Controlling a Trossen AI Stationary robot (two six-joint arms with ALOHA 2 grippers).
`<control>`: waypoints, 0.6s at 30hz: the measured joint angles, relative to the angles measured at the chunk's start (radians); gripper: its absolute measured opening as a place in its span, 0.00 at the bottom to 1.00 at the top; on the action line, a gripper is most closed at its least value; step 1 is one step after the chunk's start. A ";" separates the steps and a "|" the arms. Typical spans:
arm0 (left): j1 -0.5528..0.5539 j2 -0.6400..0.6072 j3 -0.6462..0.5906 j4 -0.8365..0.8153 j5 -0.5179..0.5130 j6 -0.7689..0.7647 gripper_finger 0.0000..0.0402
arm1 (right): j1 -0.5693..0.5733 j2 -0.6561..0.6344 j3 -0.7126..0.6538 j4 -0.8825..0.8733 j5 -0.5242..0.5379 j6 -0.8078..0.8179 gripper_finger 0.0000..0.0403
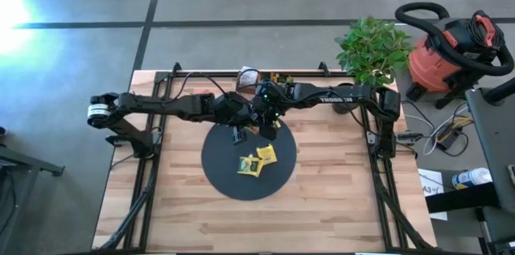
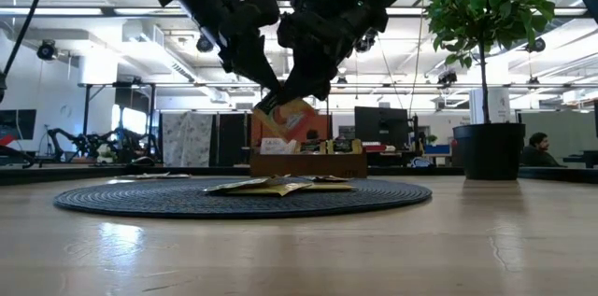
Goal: Pick & Place Tea
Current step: Put the yellow tea bag into the middle section of the wooden organizer
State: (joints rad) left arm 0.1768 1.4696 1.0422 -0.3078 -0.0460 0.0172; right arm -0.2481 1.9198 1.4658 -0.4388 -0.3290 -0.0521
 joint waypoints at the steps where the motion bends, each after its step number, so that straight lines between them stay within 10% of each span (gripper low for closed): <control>1: 0.000 0.000 0.001 0.000 0.000 0.000 0.00 | 0.000 0.000 0.000 0.000 0.000 0.000 0.05; 18: -0.001 -0.014 0.002 -0.018 -0.135 -0.128 0.15 | -0.002 0.002 0.000 -0.005 0.022 0.000 0.02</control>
State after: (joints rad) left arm 0.1761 1.4552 1.0439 -0.3257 -0.1813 -0.1110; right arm -0.2502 1.9217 1.4654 -0.4436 -0.3067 -0.0521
